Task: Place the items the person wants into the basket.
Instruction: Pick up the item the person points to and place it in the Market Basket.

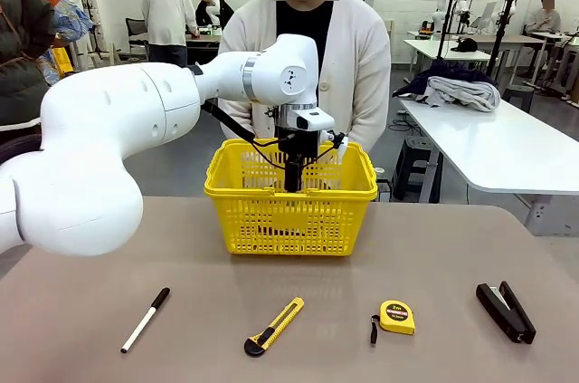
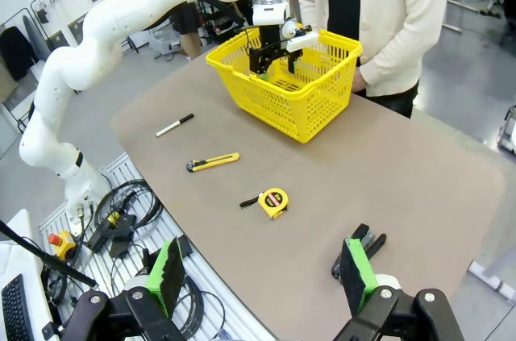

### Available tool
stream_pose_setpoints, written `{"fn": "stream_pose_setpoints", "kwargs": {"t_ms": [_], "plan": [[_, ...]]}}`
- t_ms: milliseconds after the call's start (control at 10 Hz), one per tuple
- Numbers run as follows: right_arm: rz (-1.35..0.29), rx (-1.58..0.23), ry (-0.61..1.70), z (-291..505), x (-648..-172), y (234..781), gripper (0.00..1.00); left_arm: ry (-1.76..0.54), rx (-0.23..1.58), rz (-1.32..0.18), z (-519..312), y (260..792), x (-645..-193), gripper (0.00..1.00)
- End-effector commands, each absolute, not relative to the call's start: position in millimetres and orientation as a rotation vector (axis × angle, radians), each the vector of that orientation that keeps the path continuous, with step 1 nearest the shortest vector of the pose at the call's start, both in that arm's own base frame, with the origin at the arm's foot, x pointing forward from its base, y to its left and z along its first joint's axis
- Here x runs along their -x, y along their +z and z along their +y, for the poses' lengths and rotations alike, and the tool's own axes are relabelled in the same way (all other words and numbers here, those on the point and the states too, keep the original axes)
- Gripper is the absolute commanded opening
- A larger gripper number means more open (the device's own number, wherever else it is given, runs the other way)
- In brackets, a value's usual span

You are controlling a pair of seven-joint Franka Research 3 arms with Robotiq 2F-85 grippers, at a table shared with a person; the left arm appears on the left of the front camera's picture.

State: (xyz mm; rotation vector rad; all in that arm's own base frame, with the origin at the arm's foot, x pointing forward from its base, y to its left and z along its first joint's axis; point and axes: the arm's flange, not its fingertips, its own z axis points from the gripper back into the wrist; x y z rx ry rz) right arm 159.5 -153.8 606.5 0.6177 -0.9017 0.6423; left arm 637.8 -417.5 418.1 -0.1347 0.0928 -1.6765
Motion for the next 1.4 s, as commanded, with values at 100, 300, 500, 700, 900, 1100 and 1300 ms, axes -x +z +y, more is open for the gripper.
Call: {"fn": "stream_pose_setpoints", "kwargs": {"t_ms": [100, 300, 500, 700, 900, 1100, 1300], "plan": [[-0.907, -0.629, 0.658, -152, -160, 606, 1.00, -1.692, 0.143, 0.133, -421, 437, -651, 1.00], [-0.907, -0.629, 0.658, -152, -160, 606, 1.00, -1.739, 0.170, 0.111, -388, 468, -612, 1.00], [-0.907, -0.629, 0.658, -152, -160, 606, 1.00, -1.709, 0.092, -0.003, -332, 505, -558, 1.00], [-0.907, -0.629, 0.658, -152, -160, 606, 1.00, -1.640, 0.018, -0.118, -278, 530, -513, 1.00], [-0.907, -0.629, 0.658, -152, -160, 606, 1.00, -1.519, -0.039, -0.216, -220, 546, -474, 1.00], [-0.907, -0.629, 0.658, -152, -160, 606, 1.00, -1.428, -0.036, -0.245, -175, 545, -441, 1.00], [-0.907, -0.629, 0.658, -152, -160, 606, 1.00, -1.348, -0.031, -0.279, -138, 543, -415, 1.00]]}}
